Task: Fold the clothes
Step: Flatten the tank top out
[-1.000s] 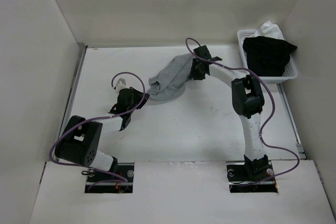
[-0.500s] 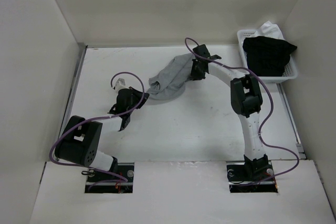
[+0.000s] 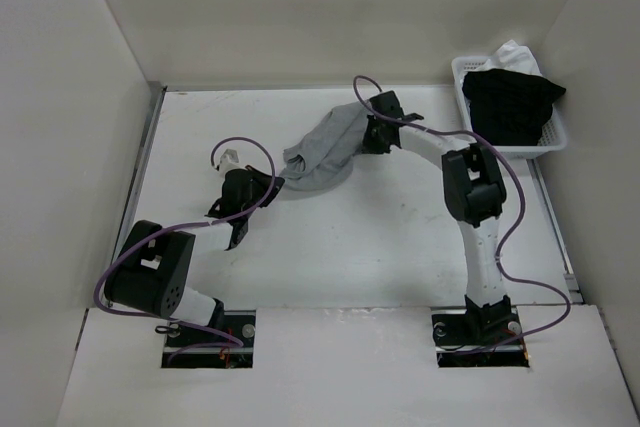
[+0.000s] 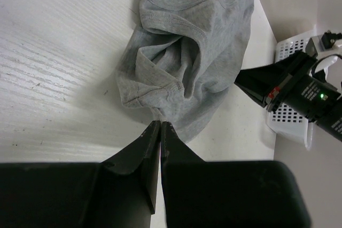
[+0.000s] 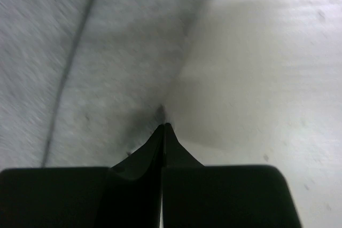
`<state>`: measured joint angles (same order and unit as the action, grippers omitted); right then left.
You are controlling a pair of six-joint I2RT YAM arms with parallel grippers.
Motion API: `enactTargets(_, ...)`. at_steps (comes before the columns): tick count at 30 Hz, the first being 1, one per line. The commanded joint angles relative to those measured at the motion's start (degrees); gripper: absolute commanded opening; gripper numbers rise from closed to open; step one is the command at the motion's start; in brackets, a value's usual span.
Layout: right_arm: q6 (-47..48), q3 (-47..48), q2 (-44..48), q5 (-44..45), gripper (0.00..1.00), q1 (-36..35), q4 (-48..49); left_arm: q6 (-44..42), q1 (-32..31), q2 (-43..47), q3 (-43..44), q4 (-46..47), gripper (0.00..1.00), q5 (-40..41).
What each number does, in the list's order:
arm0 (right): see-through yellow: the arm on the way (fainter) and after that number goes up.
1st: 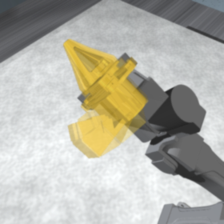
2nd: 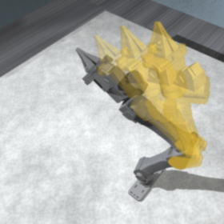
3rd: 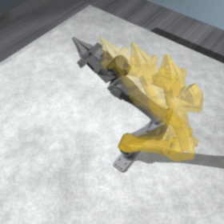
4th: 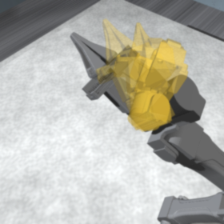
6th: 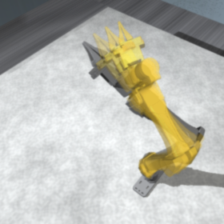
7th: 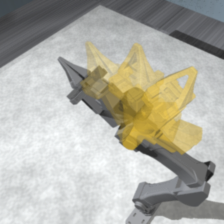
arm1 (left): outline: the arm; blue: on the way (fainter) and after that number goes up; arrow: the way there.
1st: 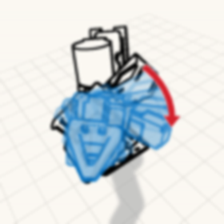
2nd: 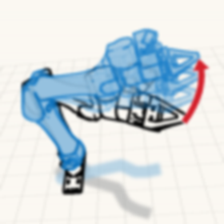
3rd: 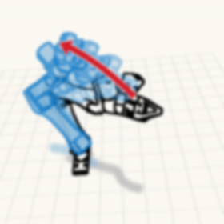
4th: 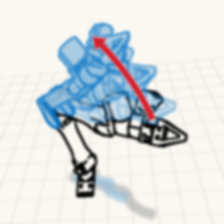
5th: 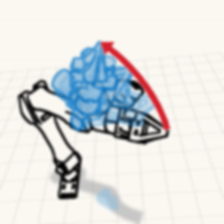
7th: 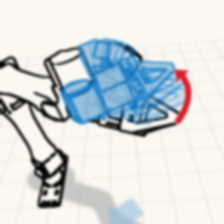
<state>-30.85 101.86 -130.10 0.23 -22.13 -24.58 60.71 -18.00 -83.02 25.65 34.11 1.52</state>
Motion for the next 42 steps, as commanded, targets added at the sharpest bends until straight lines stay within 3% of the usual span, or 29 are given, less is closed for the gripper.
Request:
enactTargets(1, 0.09, -10.16, 10.10, 3.80, 0.00, -1.29, 11.54, 0.20, -0.06, 2.42, 0.63, 2.46, 0.01, 0.15)
enactTargets(6, 2.28, -25.55, 31.88, 13.11, 0.00, -4.80, 15.44, 0.73, -0.67, 8.39, 5.80, -2.28, 0.01, -0.46)
enactTargets(10, 4.48, -30.75, 50.08, 18.92, 0.00, -7.44, 13.51, 0.20, -0.76, 17.35, 12.30, -9.48, 0.02, 0.15)
enactTargets(15, 6.24, -27.61, 65.74, 22.62, 0.00, -8.93, 6.49, -0.33, 0.55, 26.67, 18.90, -16.52, 0.02, 1.38)
enactTargets(21, 5.36, -21.89, 75.07, 20.52, 0.00, -12.71, 2.17, -3.31, -1.11, 33.27, 26.90, -21.71, 0.02, 4.63)
enactTargets(27, 4.92, -19.42, 78.77, 21.21, 0.00, -19.82, 1.11, -7.61, -3.66, 37.40, 30.07, -24.35, 0.02, 9.37)
enactTargets(30, 5.10, -19.60, 76.24, 19.56, 0.01, -18.62, 2.60, -9.64, -4.45, 36.19, 30.16, -24.18, 0.02, 11.84)
enactTargets(36, 2.73, -18.65, 60.79, 6.12, 0.01, -9.57, 10.41, -8.68, -1.56, 27.67, 28.41, -21.11, 0.01, 11.40)
enactTargets(38, 2.81, -14.00, 53.76, 3.91, 0.01, -6.84, 12.18, -7.19, -0.77, 25.64, 28.84, -20.40, 0.01, 10.09)
enactTargets(42, 3.43, 6.10, 37.15, -1.45, 0.00, -4.37, 9.12, -7.62, -0.50, 27.38, 31.38, -19.69, 0.00, 9.29)
